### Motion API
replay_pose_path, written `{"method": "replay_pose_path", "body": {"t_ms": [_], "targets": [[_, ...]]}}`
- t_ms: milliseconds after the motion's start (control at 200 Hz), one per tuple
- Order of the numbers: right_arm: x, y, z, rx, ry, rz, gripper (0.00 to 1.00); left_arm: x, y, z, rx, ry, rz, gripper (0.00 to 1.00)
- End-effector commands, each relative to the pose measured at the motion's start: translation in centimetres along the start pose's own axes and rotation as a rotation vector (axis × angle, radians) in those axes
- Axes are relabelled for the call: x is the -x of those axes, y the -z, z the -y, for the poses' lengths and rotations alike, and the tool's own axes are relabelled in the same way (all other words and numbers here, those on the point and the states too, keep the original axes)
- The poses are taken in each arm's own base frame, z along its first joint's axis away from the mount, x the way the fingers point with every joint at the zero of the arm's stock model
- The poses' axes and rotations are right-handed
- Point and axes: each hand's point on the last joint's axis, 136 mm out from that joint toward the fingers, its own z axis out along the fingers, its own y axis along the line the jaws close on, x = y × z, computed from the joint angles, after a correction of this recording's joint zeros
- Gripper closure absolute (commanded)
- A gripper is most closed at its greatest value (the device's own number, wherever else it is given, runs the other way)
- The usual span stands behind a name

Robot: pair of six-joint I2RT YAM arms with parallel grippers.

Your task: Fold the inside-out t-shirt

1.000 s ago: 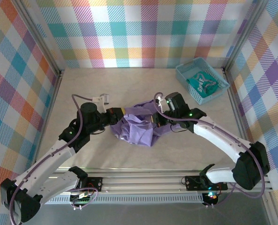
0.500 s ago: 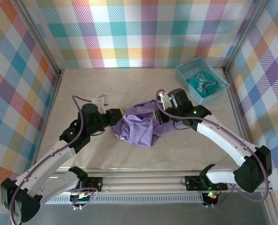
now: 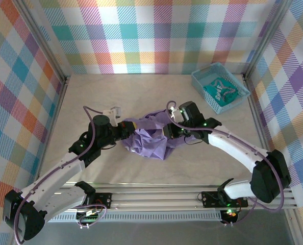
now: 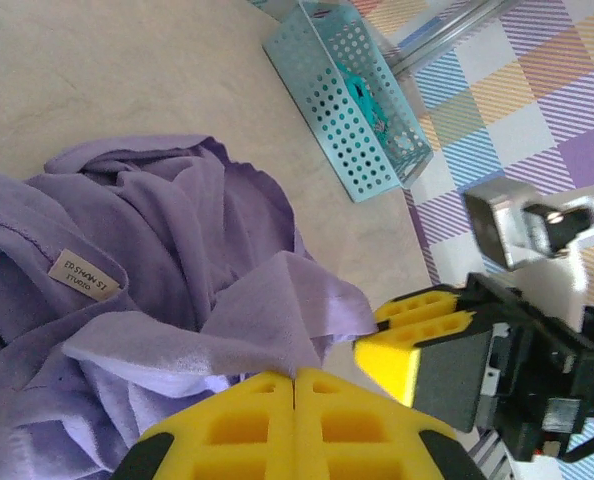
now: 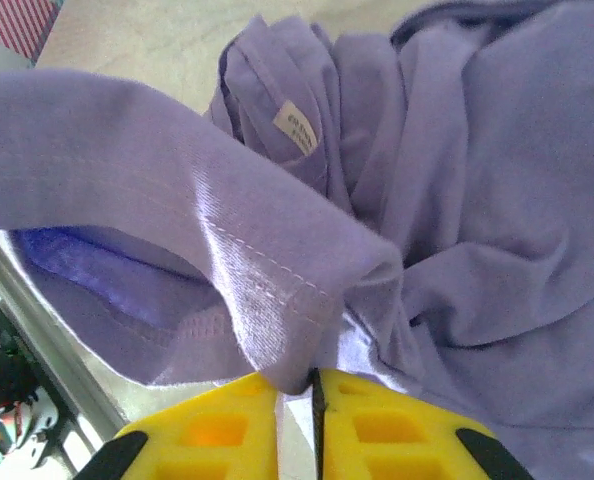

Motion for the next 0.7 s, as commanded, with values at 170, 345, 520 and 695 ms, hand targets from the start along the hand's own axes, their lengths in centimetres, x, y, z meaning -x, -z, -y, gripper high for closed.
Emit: {"method": "replay_pose_path", "body": {"t_ms": [170,345,520,695], "targets": [[0.1,-0.9,-1.2,0.116,-0.08,0.044,0.69,0.5,0.0,0.5,-0.035,-0.001,0.015,1.0],[0.4,-1.3,-0.3,0.075,-0.084,0.064,0.62,0.5,0.1,0.6,-0.038,-0.002,0.016,1.0],[1.3,-1.6,0.8,0.014,-0.08,0.109,0.59,0.6,0.1,0.7,-0.042,-0.004,0.017,1.0],[1.3,-2.5,1.3,0.0,-0.069,0.092,0.58,0.7,0.2,1.0,-0.048,-0.006,0.017,1.0]]}}
